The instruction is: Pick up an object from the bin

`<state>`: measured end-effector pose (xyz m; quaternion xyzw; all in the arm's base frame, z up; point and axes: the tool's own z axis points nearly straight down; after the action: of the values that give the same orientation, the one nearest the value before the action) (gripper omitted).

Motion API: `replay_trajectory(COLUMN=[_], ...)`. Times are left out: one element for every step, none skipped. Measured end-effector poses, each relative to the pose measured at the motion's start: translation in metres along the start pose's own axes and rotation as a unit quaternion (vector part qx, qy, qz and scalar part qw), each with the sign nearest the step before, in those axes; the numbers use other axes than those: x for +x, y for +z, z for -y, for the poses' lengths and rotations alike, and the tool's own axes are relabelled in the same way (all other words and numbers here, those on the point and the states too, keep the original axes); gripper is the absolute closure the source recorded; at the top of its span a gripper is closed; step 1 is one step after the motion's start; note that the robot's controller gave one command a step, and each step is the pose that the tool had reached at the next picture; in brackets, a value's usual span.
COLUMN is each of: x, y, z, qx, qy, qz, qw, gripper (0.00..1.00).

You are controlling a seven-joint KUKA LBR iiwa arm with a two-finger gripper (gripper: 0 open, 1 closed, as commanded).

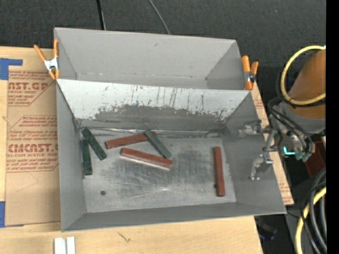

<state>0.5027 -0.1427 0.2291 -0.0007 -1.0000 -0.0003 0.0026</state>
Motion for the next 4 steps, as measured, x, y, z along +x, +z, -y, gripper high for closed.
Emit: replay_trajectory(x=[-0.002, -0.003, 0.004, -0.032], y=[-0.003, 0.064, 0.089, 0.157], z=[-0.001, -0.006, -0.012, -0.002], qx=[0.001, 0.001, 0.000, -0.001], qy=[-0.001, 0.000, -0.115, -0.132], qz=[0.0035, 0.0057, 0.0021, 0.0035], qw=[1.0000, 1.0000, 0.9934, 0.9913], gripper=[0.00, 0.00, 0.00, 1.00])
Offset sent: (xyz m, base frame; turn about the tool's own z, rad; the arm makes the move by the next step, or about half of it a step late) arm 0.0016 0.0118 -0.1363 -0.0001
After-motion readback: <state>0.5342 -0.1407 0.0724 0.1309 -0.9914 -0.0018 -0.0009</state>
